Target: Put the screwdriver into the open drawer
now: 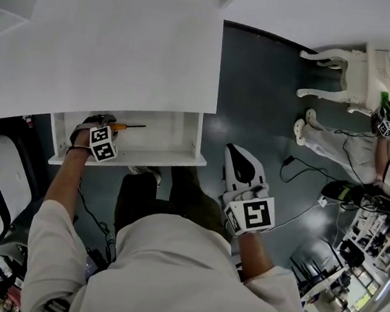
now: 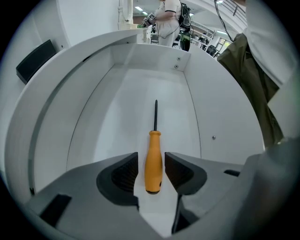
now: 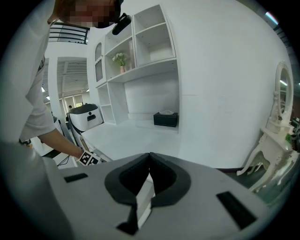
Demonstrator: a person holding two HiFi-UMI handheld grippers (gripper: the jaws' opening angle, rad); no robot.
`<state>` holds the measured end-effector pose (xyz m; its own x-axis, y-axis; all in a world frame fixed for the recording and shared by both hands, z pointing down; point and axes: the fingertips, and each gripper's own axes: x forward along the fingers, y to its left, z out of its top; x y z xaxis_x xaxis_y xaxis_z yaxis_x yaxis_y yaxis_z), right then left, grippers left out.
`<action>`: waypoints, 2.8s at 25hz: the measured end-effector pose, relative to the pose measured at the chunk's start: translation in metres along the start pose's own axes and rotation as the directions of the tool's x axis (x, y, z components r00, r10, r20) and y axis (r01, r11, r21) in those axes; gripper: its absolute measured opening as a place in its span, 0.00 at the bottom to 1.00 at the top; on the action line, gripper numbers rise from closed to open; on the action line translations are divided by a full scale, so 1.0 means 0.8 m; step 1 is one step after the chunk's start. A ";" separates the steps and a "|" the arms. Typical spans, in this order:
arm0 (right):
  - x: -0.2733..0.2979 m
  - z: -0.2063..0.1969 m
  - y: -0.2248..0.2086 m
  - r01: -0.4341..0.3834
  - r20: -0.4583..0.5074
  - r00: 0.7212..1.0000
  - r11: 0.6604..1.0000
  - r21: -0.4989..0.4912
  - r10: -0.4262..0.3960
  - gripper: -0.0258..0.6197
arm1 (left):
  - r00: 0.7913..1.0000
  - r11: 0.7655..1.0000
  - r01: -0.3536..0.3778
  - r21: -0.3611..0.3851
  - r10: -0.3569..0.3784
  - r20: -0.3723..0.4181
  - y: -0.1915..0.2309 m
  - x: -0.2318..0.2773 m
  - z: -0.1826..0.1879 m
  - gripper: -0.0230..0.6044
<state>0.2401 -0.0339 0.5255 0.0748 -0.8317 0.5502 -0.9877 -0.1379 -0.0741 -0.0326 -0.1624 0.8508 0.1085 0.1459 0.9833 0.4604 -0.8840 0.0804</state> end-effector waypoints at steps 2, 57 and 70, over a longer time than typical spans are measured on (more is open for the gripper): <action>0.001 0.000 0.001 -0.004 0.004 1.000 1.000 -0.002 0.004 0.05 | 1.000 1.000 -0.005 -0.003 0.005 -0.001 0.001 -0.001 -0.001 0.30; 0.024 0.156 0.207 -0.389 0.160 0.885 0.882 -0.265 0.438 0.05 | 0.200 0.341 -0.037 -0.939 0.923 0.328 -0.056 -0.554 -0.017 0.04; 0.023 0.156 0.225 -0.412 0.152 0.873 0.867 -0.279 0.463 0.05 | 0.130 0.288 -0.008 -0.958 0.950 0.285 -0.082 -0.581 -0.029 0.04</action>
<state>0.0812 -0.1410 0.4181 -0.3714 -0.8717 0.3196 -0.9260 0.3730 -0.0585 -0.1341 -0.1825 0.3921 0.7022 -0.6944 0.1576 -0.7119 -0.6809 0.1718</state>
